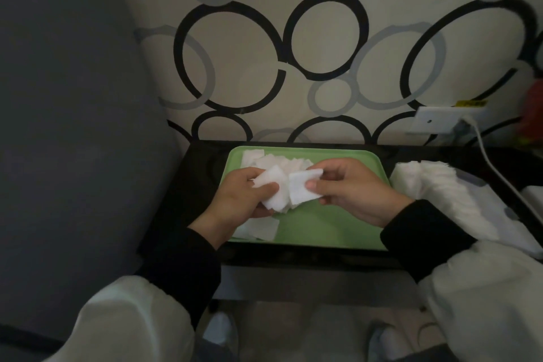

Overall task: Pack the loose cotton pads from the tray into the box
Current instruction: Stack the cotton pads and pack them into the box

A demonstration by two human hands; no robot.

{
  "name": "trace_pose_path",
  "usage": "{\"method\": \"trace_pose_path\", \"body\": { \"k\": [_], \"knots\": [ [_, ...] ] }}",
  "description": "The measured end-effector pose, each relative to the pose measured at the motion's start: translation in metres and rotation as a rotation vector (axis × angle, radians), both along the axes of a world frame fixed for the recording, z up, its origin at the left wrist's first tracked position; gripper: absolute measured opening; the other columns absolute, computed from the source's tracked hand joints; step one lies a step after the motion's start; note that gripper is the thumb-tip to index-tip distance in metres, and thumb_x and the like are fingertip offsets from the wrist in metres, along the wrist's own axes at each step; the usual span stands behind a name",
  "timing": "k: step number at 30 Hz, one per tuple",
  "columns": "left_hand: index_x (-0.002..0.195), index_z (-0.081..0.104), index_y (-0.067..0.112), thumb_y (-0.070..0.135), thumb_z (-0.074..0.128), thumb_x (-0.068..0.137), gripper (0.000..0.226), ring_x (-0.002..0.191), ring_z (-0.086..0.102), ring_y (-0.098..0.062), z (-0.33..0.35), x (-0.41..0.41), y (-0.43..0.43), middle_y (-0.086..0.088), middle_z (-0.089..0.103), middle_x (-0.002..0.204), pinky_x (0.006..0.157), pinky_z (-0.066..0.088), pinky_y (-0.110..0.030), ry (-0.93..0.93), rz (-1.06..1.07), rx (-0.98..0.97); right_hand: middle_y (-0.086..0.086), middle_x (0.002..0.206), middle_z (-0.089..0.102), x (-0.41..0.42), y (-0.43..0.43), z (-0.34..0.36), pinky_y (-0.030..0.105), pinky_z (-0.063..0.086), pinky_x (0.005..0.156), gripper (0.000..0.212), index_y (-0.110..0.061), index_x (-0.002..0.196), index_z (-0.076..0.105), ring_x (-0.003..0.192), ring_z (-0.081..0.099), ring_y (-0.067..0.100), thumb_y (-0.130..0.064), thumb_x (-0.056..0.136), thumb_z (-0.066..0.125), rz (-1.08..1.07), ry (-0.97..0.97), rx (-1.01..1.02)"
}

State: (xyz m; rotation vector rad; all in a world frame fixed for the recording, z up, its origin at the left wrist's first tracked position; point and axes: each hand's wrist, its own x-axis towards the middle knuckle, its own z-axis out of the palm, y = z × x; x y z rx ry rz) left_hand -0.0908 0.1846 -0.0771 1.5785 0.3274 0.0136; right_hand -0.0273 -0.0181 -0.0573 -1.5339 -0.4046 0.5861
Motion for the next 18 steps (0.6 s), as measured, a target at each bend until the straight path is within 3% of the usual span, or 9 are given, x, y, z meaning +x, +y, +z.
{"method": "trace_pose_path", "body": {
  "k": [8, 13, 18],
  "knots": [
    [0.103, 0.070, 0.014, 0.010, 0.068, 0.091, 0.013, 0.080, 0.071, -0.021, 0.003, 0.004, -0.019, -0.009, 0.072, 0.094, 0.070, 0.063, -0.033, -0.006, -0.054, -0.005, 0.005, 0.072, 0.072, -0.001, 0.003, 0.003, 0.023, 0.049, 0.056, 0.017, -0.006, 0.088, 0.070, 0.062, 0.062, 0.014, 0.001, 0.075, 0.079, -0.053, -0.040, -0.116],
    [0.105, 0.070, 0.011, 0.013, 0.056, 0.100, 0.015, 0.081, 0.072, -0.020, 0.003, 0.005, -0.022, -0.011, 0.072, 0.094, 0.077, 0.061, -0.038, 0.010, -0.112, -0.010, 0.012, 0.076, 0.071, -0.001, 0.001, 0.008, 0.023, 0.051, 0.054, 0.028, 0.003, 0.093, 0.070, 0.061, 0.063, 0.014, 0.000, 0.070, 0.084, -0.075, -0.156, -0.250],
    [0.096, 0.072, 0.014, 0.011, 0.055, 0.100, 0.018, 0.077, 0.072, -0.017, 0.004, 0.003, -0.024, -0.007, 0.072, 0.087, 0.070, 0.062, -0.031, 0.005, -0.164, 0.009, 0.012, 0.069, 0.069, 0.000, 0.002, 0.008, 0.024, 0.048, 0.051, 0.030, 0.002, 0.087, 0.070, 0.055, 0.059, 0.016, -0.002, 0.064, 0.089, -0.067, -0.252, -0.328]
  ]
}}
